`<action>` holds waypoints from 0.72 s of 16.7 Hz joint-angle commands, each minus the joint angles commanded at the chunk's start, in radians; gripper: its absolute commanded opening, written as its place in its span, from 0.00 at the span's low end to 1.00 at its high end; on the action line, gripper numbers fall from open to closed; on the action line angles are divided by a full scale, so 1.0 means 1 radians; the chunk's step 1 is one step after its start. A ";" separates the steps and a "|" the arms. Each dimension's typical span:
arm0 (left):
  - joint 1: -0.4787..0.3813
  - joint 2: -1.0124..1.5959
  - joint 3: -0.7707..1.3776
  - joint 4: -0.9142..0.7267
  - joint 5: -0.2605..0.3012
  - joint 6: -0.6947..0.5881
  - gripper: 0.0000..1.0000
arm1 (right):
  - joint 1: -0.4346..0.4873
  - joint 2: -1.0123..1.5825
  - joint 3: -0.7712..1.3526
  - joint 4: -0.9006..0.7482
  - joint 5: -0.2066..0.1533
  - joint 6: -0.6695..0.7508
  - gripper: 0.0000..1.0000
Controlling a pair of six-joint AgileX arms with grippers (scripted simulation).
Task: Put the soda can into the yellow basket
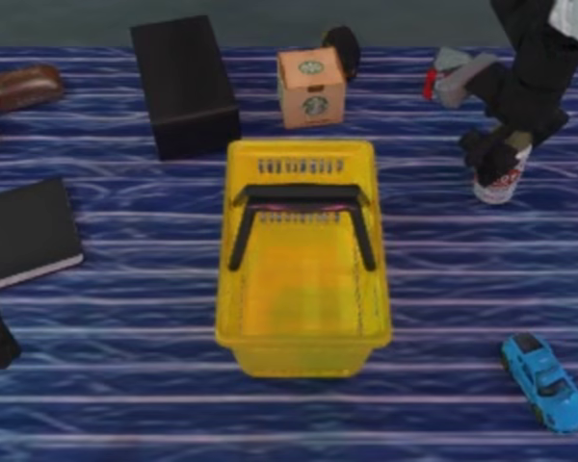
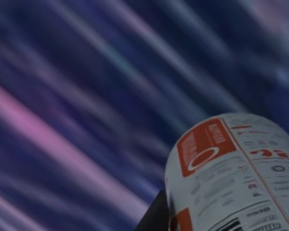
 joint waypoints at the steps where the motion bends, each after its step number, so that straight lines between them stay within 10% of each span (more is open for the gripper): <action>1: 0.000 0.000 0.000 0.000 0.000 0.000 1.00 | 0.004 -0.005 -0.019 0.041 -0.025 0.012 0.00; 6: 0.000 0.000 0.000 0.000 0.000 0.000 1.00 | 0.035 -0.058 -0.172 0.378 -0.217 0.114 0.00; 12: 0.000 0.000 0.000 0.000 0.000 0.000 1.00 | 0.083 -0.194 -0.443 1.020 -0.541 0.287 0.00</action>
